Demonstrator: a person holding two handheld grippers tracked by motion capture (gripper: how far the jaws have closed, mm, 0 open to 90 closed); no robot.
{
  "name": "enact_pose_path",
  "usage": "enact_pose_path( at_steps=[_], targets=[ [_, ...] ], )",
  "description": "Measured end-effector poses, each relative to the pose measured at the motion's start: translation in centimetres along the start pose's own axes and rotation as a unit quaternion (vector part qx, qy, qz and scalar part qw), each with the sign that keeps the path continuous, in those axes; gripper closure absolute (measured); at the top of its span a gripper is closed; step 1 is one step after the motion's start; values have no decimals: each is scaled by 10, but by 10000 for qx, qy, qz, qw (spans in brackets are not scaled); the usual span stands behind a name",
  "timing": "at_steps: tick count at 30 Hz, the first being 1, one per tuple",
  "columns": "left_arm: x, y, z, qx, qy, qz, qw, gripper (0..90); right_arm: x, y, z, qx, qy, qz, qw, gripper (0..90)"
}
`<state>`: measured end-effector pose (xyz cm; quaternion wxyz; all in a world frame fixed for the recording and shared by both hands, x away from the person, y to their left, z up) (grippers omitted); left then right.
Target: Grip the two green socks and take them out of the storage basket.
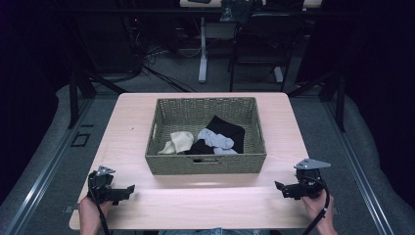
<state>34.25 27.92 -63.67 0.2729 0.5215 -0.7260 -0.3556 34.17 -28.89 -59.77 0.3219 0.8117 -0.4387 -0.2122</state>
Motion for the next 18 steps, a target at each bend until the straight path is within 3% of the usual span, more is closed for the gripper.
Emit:
enact_pose_path(
  at_steps=[9, 12, 18],
  targets=[
    [-3, 2, -7, 187, -13, -321, 9993, 0, 3, 5, 4, 3, -58, 53, 10000, 0],
    [-6, 3, -12, 375, -167, -459, 9981, 0, 4, 5, 5, -114, -74, 119, 9998, 0],
    [-12, 6, -14, 278, -275, -629, 9972, 0, 6, 2, 6, -196, -217, -18, 9996, 0]
  ],
)
Point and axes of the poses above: each handheld gripper's, and its own axes: y roughly backward along the jaws, z roughly out of its underside, x roughly to its right, the point moved 8 cm from there along -y, roughly forward along the jaws, and after that the axes turned 4 degrees about -z, right-handed, at the moved point
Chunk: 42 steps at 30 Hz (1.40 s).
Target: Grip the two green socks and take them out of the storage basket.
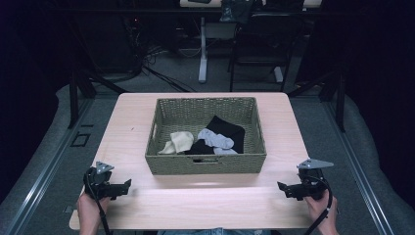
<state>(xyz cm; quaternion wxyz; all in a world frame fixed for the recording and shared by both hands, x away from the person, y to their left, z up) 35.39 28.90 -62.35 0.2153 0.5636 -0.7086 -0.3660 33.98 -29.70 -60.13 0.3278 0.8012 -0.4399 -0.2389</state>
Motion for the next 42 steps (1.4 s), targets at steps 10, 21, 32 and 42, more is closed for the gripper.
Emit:
enact_pose_path(
  at_steps=[10, 21, 32, 42],
  targets=[
    [-21, 7, -8, -4, -192, -119, 9997, 0, -8, -3, -2, -32, 59, -120, 9999, 0],
    [-6, 21, -42, 196, -191, 341, 9990, 0, -8, -7, -6, -3, 155, -256, 9996, 0],
    [-6, 38, -87, 576, -180, 682, 9958, 0, -10, -10, -6, -50, 117, -427, 9990, 0],
    [16, 46, -147, 631, -555, 939, 9920, 0, -10, -10, -3, -49, 107, -566, 9983, 0]
  ],
)
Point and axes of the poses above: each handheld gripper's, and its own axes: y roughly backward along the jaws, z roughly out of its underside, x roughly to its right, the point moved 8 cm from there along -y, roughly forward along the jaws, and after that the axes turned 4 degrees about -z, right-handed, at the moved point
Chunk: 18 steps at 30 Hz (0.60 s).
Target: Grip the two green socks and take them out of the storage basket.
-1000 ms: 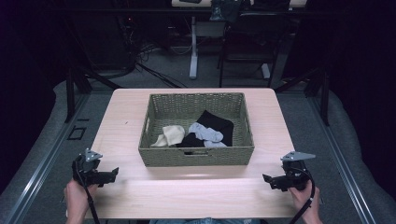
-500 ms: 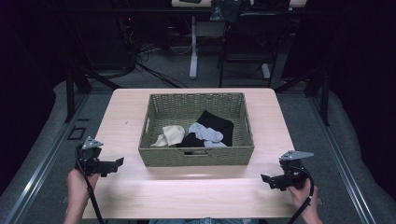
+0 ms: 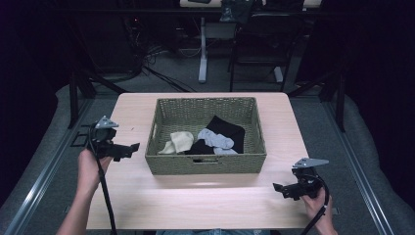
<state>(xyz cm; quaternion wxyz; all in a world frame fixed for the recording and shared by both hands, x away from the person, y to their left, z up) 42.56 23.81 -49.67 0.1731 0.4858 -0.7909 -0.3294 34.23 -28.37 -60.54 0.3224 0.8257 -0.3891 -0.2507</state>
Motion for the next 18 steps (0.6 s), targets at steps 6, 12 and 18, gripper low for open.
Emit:
enact_pose_path(
  at_steps=[6, 12, 18],
  targets=[
    [18, -9, -32, -200, 139, 455, 9987, 1, -3, 0, 0, -42, 95, -32, 9999, 0],
    [37, -24, -56, -487, -30, 658, 9966, 63, 0, 1, 3, -35, -3, -45, 10000, 0],
    [57, -51, -73, -781, -316, 801, 9932, 147, -3, 1, 3, -40, 47, -61, 10000, 0]
  ],
)
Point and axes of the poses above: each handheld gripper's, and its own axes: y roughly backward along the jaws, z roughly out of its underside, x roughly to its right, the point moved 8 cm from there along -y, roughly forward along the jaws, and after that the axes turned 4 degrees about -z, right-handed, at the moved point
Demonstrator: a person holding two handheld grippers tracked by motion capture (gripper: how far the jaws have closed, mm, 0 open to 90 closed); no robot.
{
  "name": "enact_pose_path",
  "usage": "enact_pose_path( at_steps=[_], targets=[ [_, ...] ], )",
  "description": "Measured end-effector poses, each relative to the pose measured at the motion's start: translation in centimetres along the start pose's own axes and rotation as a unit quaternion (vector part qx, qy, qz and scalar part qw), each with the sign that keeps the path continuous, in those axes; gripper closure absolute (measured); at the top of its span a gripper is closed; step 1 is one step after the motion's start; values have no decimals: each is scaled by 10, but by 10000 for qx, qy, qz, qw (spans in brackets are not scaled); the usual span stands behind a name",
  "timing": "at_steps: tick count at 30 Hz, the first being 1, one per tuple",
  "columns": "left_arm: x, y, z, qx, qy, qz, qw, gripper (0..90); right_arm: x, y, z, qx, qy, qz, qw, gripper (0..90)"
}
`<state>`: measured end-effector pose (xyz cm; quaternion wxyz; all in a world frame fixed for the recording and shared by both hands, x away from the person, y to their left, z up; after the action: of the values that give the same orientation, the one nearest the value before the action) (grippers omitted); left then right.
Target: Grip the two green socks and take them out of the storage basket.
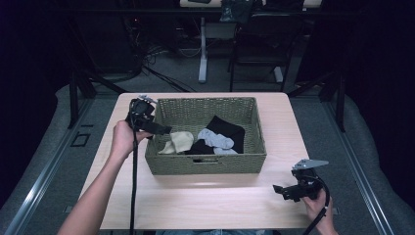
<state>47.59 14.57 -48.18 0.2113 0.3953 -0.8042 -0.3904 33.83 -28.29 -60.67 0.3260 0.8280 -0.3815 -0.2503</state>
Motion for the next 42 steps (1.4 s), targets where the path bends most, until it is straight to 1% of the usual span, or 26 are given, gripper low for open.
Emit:
enact_pose_path(
  at_steps=[2, 3, 4, 5, 6, 7, 8, 9, 10, 12, 14, 15, 19, 20, 21, 23, 24, 25, 27, 29, 32, 33, 35, 36, 39, 42],
  targets=[
    [3, -13, -6, -144, -60, -6, 9999, 151, 1, 1, 2, -28, -19, 11, 10000, 0],
    [3, -13, -6, -144, -60, -6, 9999, 153, 1, 1, 2, -28, -19, 11, 10000, 0],
    [4, -21, -9, -274, -113, 1, 9996, 159, 2, 3, 3, -50, -92, 14, 9999, 1],
    [4, -21, -9, -274, -113, 1, 9996, 173, 2, 3, 3, -50, -92, 14, 9999, 1],
    [4, -29, -10, -448, -206, -61, 9988, 201, 2, 2, 3, -52, -81, 3, 10000, 3],
    [4, -29, -10, -448, -206, -61, 9988, 223, 2, 2, 3, -52, -81, 3, 10000, 3],
    [4, -32, -10, -506, -193, -24, 9985, 237, 1, 1, 3, -64, -70, -10, 10000, 8],
    [4, -39, -11, -636, -234, -50, 9977, 257, 1, 1, 3, -76, -61, -2, 10000, 8],
    [4, -39, -11, -636, -234, -50, 9977, 275, 1, 1, 3, -76, -61, -2, 10000, 8],
    [5, -45, -12, -762, -199, 26, 9969, 286, 1, 0, 2, -50, -25, -4, 10000, 9],
    [6, -54, -11, -960, -239, 18, 9951, 323, 1, 2, 3, -64, -29, 33, 10000, 10],
    [6, -57, -10, -1049, -230, 41, 9942, 341, 0, 2, 3, -84, -55, 26, 9999, 11],
    [7, -72, -6, -1363, -156, 87, 9905, 416, 0, 2, 2, -56, 1, 44, 10000, 16],
    [6, -75, -5, -1434, -149, 58, 9895, 420, -1, 2, 2, -61, 2, 29, 10000, 18],
    [6, -77, -5, -1457, -142, 66, 9892, 444, -1, 2, 2, -58, 0, 41, 10000, 20],
    [4, -81, -5, -1520, -128, 12, 9883, 445, -1, 2, 2, -60, -1, 50, 10000, 20],
    [3, -85, -4, -1604, -136, -15, 9870, 451, -1, 2, 2, -68, 8, 65, 10000, 20],
    [3, -85, -4, -1604, -136, -15, 9870, 457, -1, 2, 2, -68, 8, 65, 10000, 20],
    [2, -89, -3, -1688, -67, 18, 9856, 475, -1, 2, 2, -46, 13, 55, 10000, 21],
    [1, -91, -2, -1726, -51, 35, 9850, 501, -2, 2, 2, -59, 12, 50, 10000, 24],
    [0, -92, -1, -1799, -98, 15, 9836, 544, -1, 2, 2, -80, 25, 56, 9999, 28],
    [0, -92, -1, -1799, -98, 15, 9836, 576, -1, 2, 2, -88, 25, 61, 9999, 31],
    [-2, -93, 0, -1872, -109, -68, 9822, 587, -2, 2, 2, -95, 15, 63, 9999, 32],
    [-2, -94, 1, -1908, -118, -54, 9815, 610, -2, 2, 2, -101, 16, 61, 9999, 33],
    [-3, -96, 2, -1955, -140, -70, 9806, 622, -2, 2, 2, -101, 20, 71, 9999, 33],
    [-2, -97, 2, -1970, -180, -93, 9802, 715, -2, 1, 2, -97, 15, 81, 9999, 36]
  ],
)
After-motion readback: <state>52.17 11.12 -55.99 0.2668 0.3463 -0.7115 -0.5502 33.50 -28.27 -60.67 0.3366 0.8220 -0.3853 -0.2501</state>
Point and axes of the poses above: each handheld gripper's, and its own axes: y roughly backward along the jaws, z roughly out of its underside, x roughly to its right, the point moved 8 cm from there along -y, roughly forward along the jaws, and after that the axes turned 4 degrees about -z, right-handed, at the moved point
